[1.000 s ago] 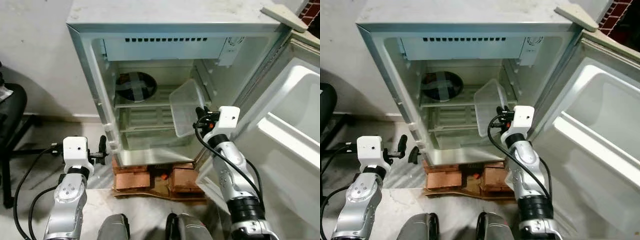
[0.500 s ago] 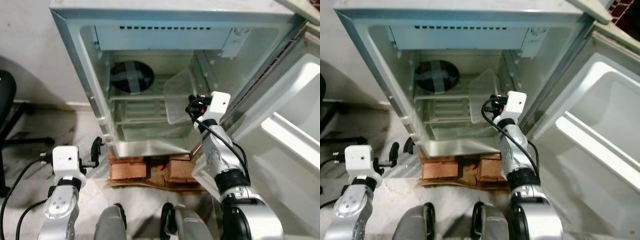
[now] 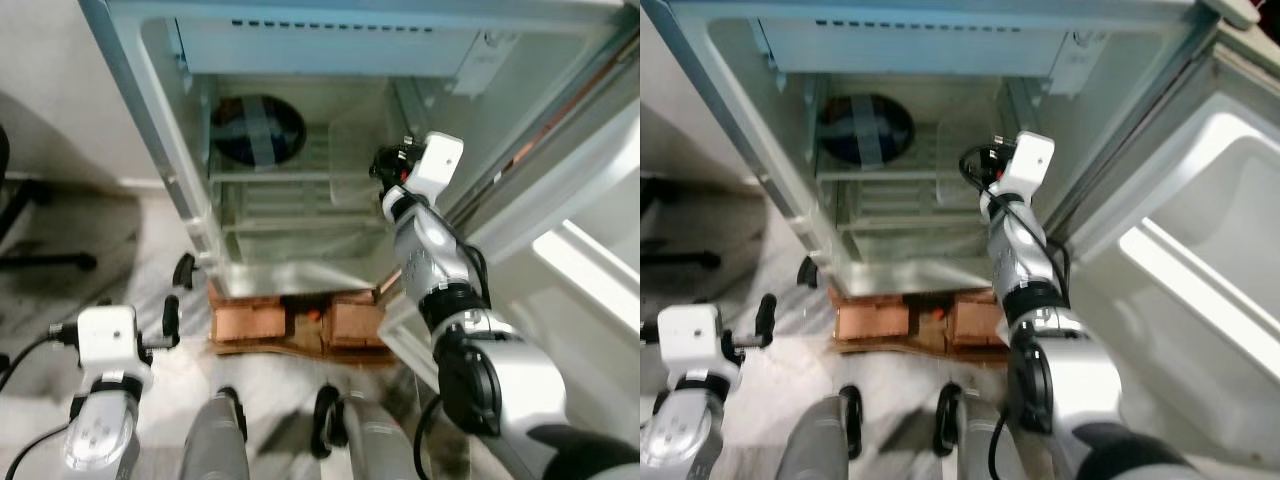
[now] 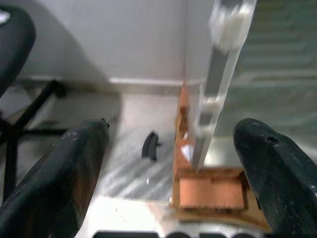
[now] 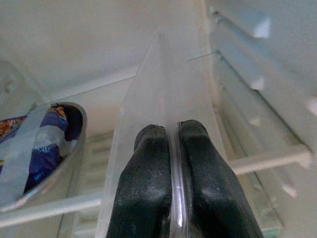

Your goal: Restocking fridge

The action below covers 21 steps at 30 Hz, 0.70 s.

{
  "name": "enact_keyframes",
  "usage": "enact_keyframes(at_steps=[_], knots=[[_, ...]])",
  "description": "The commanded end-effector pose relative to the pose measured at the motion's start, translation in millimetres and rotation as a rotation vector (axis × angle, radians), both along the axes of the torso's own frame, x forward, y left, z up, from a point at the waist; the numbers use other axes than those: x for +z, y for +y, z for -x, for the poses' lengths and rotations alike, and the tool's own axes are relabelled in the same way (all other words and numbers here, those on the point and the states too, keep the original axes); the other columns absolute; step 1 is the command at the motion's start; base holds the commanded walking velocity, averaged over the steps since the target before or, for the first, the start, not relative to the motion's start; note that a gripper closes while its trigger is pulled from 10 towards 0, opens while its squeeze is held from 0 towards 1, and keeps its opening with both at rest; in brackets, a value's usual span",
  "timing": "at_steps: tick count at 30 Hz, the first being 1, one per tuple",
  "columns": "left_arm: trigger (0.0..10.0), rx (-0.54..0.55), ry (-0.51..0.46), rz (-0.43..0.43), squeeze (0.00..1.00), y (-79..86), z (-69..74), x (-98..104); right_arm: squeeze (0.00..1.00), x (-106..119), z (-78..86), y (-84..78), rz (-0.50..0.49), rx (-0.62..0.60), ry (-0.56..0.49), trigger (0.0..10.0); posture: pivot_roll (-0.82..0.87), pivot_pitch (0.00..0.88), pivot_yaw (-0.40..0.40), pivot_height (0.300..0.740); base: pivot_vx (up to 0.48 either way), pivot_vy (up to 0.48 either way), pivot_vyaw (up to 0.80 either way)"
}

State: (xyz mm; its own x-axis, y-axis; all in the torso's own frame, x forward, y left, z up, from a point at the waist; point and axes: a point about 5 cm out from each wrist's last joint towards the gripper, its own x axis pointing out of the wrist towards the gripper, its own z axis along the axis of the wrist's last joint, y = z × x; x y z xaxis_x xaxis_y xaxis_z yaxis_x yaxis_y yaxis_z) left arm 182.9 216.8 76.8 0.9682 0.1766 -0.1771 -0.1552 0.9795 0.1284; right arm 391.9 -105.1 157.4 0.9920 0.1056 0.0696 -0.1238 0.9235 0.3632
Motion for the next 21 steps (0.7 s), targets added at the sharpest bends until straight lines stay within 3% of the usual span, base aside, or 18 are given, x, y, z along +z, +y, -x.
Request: enact_keyframes(at_steps=[1,12,13,14,15,21], knots=[[10.0,0.016,0.025,-0.009,0.00,0.5,8.8,0,0.00,-10,0.5,-1.9,-0.019,-0.020,0.062,10.0,0.32,0.340,-0.133,0.740,0.000,0.000,0.00],[10.0,0.053,0.065,-0.014,0.00,0.6,32.6,4,0.00,7,-9.6,16.4,-0.072,0.024,0.107,10.0,0.35,0.412,-0.166,0.740,0.000,0.000,0.00],[10.0,0.054,0.067,-0.014,0.00,0.4,34.8,4,0.51,9,-10.2,17.0,-0.073,0.026,0.105,10.0,0.35,0.418,-0.170,0.740,0.000,0.000,0.00],[10.0,0.054,0.067,-0.014,0.00,0.4,34.8,4,0.51,9,-10.2,17.0,-0.073,0.026,0.105,10.0,0.35,0.418,-0.170,0.740,0.000,0.000,0.00],[10.0,0.059,0.074,-0.014,0.00,0.6,37.9,5,1.00,15,-12.2,19.6,-0.074,0.033,0.100,10.0,0.36,0.426,-0.175,0.740,0.000,0.000,0.00],[10.0,0.066,0.081,-0.011,0.00,-0.7,42.9,8,1.00,28,-15.8,26.5,-0.072,0.054,0.076,10.0,0.37,0.433,-0.179,0.740,0.000,0.000,0.00]])
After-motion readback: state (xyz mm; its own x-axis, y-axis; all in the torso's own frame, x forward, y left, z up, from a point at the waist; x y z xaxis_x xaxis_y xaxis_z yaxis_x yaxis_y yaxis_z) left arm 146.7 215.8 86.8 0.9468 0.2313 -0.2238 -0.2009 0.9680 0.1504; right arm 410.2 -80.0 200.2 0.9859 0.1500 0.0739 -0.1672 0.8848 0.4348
